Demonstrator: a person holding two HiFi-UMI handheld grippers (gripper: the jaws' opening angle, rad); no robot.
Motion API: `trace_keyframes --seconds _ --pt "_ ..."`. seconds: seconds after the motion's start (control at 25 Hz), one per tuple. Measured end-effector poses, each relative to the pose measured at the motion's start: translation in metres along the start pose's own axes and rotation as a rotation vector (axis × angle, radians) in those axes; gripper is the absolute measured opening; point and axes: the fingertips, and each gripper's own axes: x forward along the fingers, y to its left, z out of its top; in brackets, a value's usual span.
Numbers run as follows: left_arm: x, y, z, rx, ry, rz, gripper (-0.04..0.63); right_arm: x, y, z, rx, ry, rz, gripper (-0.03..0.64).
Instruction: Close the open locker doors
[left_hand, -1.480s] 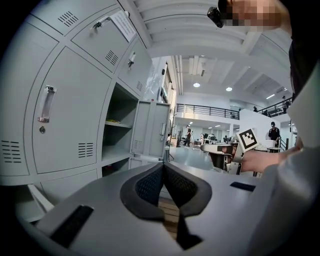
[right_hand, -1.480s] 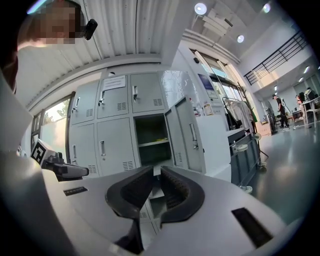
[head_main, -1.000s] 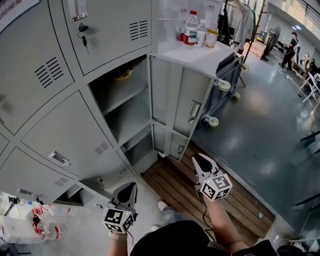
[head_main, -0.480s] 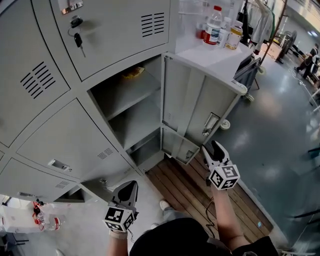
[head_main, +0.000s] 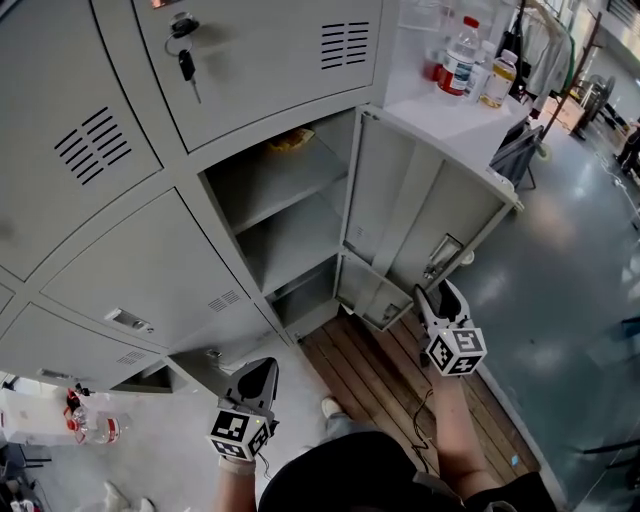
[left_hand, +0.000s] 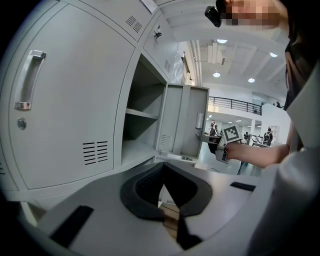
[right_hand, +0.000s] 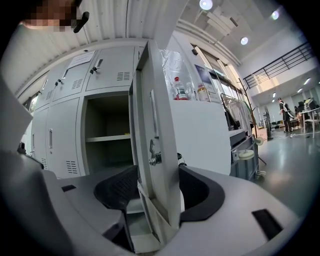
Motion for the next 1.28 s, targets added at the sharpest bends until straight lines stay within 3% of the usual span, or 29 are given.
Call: trace_keyframes --seconds 0.24,0.48,0.88,1.28 --pt "-0.016 0.002 -0.003 0.002 -0.008 0.017 0.017 -0.008 0.020 -0.006 -0.031 0.004 0.011 0.265" --pt "-0.045 0.001 -0.012 0.001 -0.009 0.039 0.017 -0.019 0.066 -0.013 -0.027 0.019 0.092 0.238" --pt "-0.103 0.013 -0.029 -0.023 -0.015 0.121 0.018 -0.022 0.162 -0.023 -0.061 0.034 0.283 0.229" --pt "-0.147 0.037 -0.040 -0.059 -0.026 0.249 0.017 0.007 0.249 -0.024 -0.084 0.044 0.467 0.224"
